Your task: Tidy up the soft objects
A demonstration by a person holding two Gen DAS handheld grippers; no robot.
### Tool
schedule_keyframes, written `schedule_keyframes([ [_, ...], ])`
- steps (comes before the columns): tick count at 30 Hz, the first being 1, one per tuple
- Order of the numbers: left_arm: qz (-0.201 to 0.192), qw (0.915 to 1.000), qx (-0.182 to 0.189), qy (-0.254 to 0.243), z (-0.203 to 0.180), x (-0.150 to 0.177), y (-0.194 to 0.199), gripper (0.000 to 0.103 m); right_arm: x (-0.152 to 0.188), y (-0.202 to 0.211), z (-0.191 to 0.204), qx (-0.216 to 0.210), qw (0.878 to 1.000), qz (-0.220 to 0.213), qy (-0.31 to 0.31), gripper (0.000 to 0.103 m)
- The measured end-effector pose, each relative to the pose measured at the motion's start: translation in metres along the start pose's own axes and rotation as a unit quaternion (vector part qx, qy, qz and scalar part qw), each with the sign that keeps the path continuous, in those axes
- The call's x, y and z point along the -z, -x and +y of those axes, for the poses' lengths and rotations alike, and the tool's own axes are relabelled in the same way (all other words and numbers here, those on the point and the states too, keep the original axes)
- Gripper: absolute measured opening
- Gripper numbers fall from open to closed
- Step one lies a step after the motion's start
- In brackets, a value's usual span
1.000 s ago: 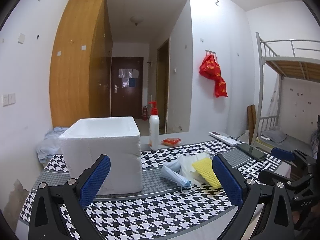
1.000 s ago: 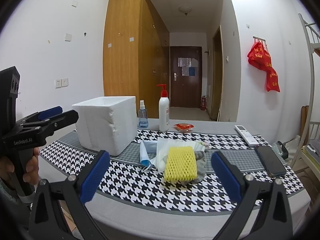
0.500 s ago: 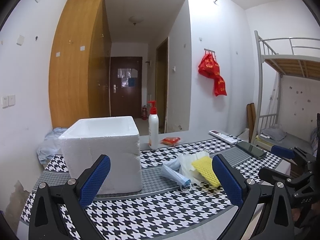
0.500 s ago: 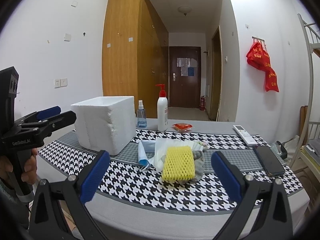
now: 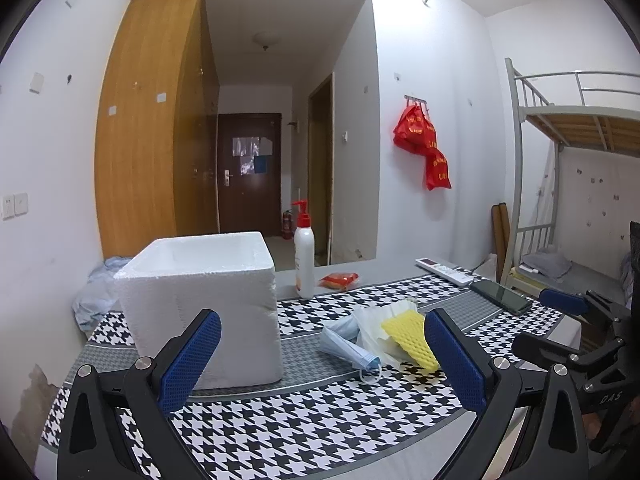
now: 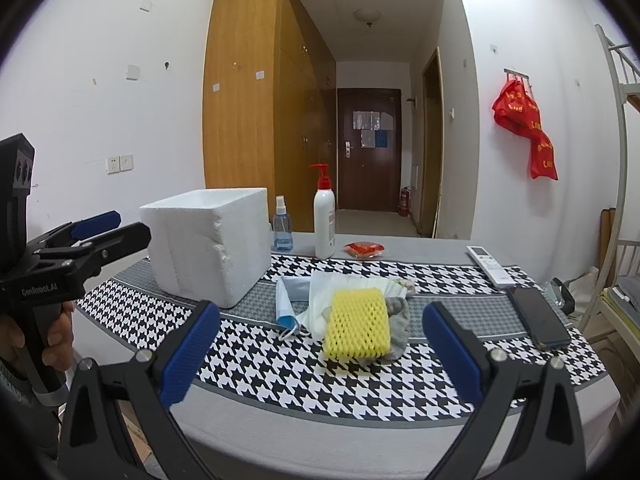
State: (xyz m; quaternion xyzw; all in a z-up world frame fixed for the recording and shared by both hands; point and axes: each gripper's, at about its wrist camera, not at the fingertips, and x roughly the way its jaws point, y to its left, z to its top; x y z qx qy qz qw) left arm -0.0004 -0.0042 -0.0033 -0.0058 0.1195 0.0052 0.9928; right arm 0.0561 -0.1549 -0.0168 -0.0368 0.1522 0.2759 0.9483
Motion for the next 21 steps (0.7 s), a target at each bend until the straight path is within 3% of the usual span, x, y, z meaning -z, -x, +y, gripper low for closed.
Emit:
schedule_keyframes([
  [21,0.035,0.9992,0.017,0.002,-0.006,0.002,-0.024,0.102,0.001,-0.013,-0.020,0.006,1.000,0.008,-0.025,0.102],
])
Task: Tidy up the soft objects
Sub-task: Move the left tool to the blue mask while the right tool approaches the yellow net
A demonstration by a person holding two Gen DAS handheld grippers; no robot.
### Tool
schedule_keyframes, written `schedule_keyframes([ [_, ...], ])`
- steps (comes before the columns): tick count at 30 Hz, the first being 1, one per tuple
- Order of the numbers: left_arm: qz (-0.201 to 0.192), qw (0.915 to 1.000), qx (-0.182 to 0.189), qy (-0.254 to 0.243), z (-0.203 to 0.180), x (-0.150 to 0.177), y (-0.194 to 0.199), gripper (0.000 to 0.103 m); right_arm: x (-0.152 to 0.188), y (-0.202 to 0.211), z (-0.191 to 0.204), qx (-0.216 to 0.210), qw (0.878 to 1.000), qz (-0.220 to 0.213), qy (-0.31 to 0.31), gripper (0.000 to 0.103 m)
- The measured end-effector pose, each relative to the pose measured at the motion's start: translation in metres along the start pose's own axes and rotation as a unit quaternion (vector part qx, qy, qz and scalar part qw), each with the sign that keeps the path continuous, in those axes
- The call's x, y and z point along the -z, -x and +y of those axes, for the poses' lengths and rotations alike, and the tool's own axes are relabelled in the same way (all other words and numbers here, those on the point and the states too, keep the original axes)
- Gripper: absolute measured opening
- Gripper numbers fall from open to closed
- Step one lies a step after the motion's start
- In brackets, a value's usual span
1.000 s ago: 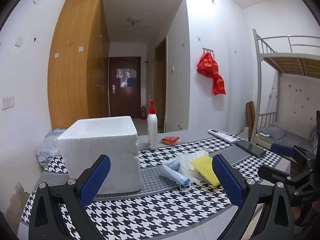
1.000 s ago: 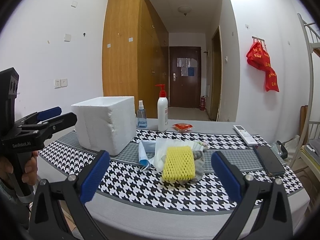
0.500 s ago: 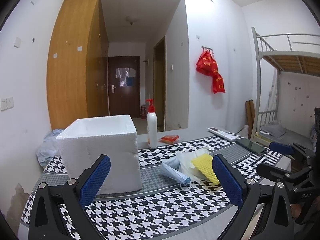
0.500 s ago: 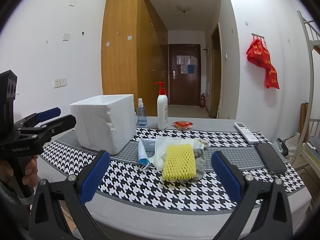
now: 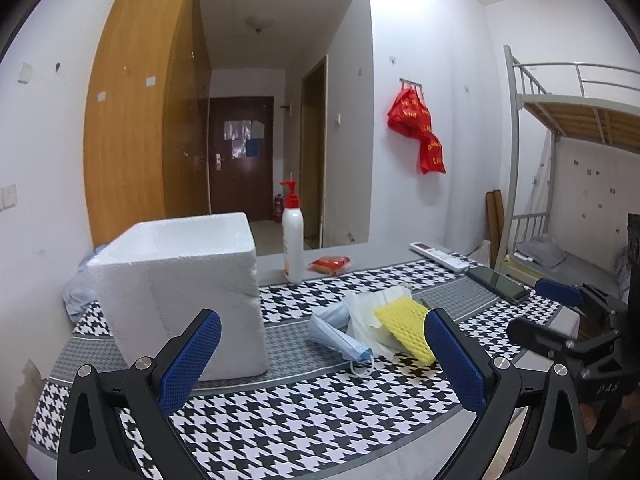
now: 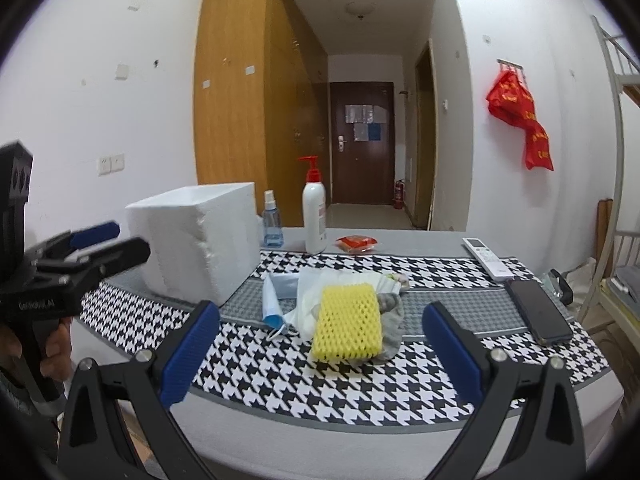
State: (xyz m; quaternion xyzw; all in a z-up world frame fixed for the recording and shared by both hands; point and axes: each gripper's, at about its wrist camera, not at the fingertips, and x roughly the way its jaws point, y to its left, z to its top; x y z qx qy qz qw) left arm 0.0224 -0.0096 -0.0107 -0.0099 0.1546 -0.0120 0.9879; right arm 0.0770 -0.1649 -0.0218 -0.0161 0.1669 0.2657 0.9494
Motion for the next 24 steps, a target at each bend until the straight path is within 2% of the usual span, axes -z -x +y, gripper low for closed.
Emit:
schedule_keyframes([
  [24,0.076,0.9970,0.013,0.003,-0.006,0.001,-0.066,0.102,0.002,-0.054,-0.019,0.007,0.998,0.063,0.005,0.102],
])
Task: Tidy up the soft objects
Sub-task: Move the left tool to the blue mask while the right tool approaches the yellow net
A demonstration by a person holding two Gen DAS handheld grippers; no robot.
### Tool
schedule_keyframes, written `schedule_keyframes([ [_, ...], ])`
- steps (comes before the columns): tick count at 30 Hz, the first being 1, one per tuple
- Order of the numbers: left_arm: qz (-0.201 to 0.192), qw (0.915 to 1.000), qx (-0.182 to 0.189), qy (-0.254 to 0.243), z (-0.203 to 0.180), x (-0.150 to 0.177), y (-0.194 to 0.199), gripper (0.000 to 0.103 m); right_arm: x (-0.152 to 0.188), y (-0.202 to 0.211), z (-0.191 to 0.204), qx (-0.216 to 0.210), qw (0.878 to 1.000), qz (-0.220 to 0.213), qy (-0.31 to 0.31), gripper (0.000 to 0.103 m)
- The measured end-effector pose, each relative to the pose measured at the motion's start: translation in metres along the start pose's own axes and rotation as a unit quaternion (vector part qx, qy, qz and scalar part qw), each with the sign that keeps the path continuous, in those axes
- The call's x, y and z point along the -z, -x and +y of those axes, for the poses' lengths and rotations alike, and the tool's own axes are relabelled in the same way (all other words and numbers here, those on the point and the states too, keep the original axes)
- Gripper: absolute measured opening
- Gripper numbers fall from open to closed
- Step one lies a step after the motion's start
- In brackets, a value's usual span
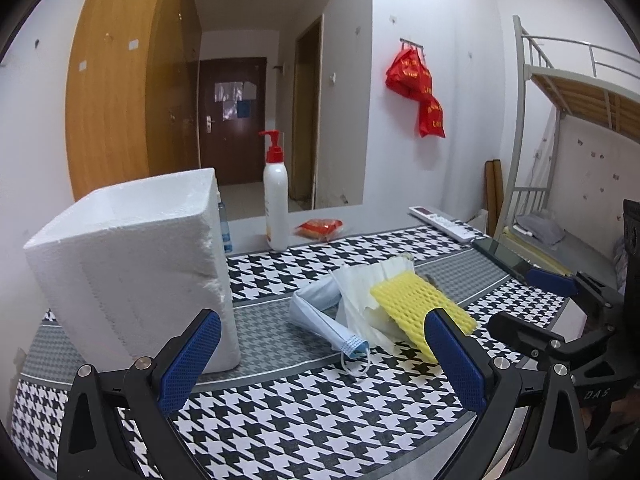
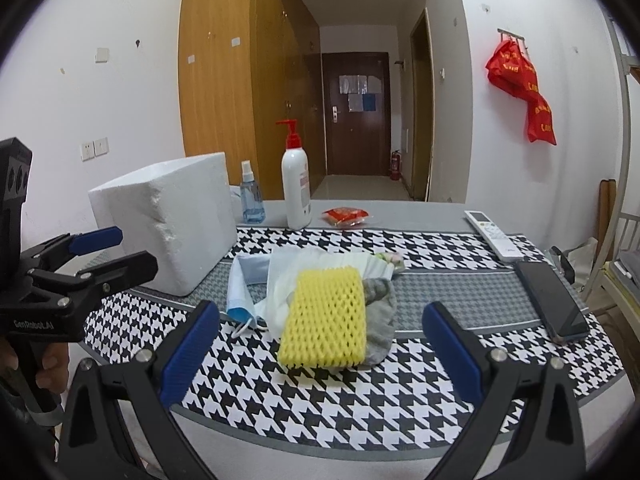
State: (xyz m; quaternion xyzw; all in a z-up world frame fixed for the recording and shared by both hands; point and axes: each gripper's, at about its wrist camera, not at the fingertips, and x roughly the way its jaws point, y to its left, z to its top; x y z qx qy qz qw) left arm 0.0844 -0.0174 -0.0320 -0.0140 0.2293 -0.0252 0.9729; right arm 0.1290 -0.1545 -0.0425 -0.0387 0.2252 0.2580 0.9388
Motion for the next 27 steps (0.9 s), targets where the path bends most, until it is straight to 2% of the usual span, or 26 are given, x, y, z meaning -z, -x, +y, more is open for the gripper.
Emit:
schedule_keyframes([
  [10,0.028,0.9995,0.012,0.004,0.000,0.000,-0.027,0.102,0.002,-0.018,-0.003,0.005,1.000,0.020,0.002,0.102],
  [27,0.095,0.9955,0.004,0.005,-0.004,-0.005,-0.081,0.102,0.002,-0.045,-0.022,0.007,0.999,0.041,-0.021,0.102],
])
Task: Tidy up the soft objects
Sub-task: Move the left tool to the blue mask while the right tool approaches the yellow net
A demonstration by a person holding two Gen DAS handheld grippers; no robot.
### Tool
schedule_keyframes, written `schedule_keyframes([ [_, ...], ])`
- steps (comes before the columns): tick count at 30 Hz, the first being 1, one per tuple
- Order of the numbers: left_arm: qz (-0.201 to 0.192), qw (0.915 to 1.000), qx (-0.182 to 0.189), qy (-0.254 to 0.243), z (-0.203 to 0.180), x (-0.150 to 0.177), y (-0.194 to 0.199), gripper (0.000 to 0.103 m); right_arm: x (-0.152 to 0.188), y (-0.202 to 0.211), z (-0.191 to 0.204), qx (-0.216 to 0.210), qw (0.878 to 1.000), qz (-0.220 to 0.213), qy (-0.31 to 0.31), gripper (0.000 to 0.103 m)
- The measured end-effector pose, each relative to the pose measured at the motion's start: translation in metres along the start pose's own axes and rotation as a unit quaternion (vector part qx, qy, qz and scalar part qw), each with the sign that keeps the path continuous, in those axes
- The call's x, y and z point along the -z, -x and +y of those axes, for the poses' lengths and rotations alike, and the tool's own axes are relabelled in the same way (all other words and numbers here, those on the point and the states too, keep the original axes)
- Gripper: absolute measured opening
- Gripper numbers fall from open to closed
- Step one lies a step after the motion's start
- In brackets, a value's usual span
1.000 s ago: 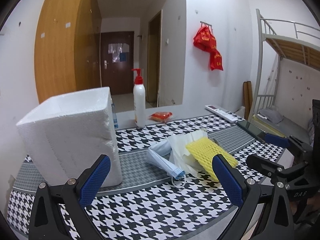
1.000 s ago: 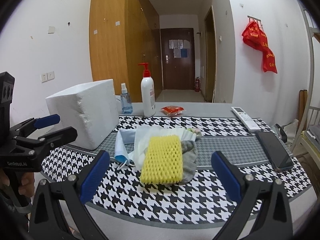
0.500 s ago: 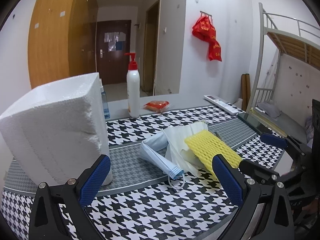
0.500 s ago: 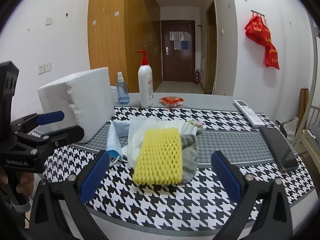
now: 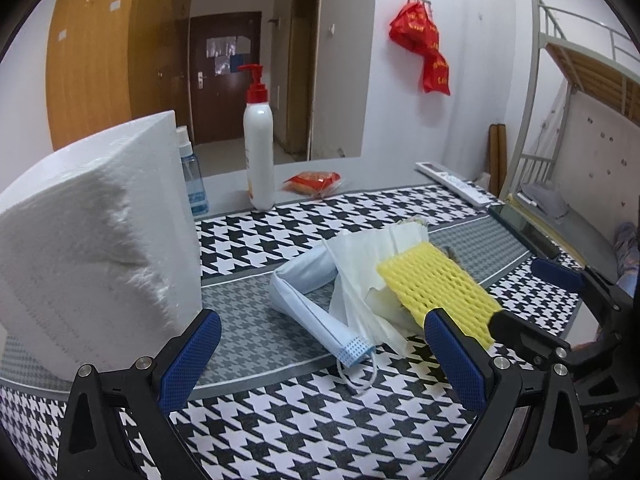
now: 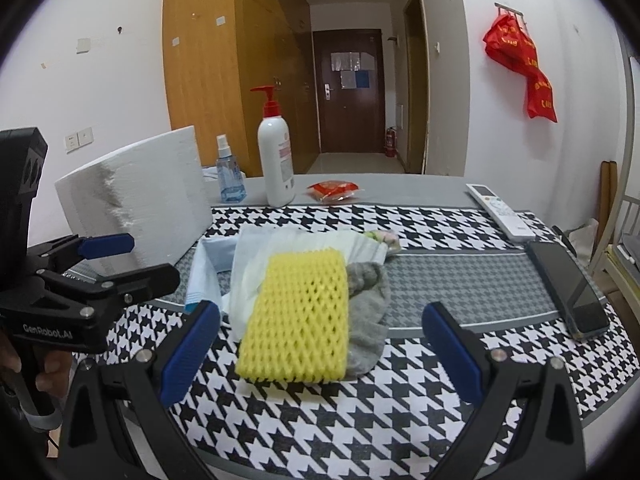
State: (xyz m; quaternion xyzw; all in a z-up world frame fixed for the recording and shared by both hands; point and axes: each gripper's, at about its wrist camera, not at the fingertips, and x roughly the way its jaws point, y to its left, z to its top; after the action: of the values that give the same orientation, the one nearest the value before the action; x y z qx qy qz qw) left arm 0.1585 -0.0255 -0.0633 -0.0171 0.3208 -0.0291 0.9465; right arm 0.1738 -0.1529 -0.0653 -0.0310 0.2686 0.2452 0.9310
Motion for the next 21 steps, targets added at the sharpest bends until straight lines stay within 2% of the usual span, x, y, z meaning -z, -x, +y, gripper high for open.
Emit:
schedule_keyframes([
  [4,0.022,0.9997,-0.014,0.000,0.000,-0.006,-0.014,0.100,0.000,-0.002,-0.003,0.001,1.000,0.001,-0.001,0.102],
  [6,0.034,0.9993,-0.016,-0.004,-0.001,-0.008,-0.020,0.093,0.001,-0.003,-0.004,0.002,1.000,0.001,0.000,0.102],
  [16,0.056,0.9980,-0.029,0.004,0.009,-0.012,-0.040,0.078,0.000,-0.010,-0.003,-0.013,1.000,0.012,0.007,0.102],
  [19,0.070,0.9969,-0.033,0.008,0.012,-0.012,-0.048,0.070,-0.001,-0.012,-0.001,-0.020,1.000,0.016,0.010,0.102],
  [21,0.073,0.9968,-0.034,0.004,0.013,-0.012,-0.052,0.062,-0.001,-0.013,0.001,-0.020,1.000,0.019,0.014,0.102],
])
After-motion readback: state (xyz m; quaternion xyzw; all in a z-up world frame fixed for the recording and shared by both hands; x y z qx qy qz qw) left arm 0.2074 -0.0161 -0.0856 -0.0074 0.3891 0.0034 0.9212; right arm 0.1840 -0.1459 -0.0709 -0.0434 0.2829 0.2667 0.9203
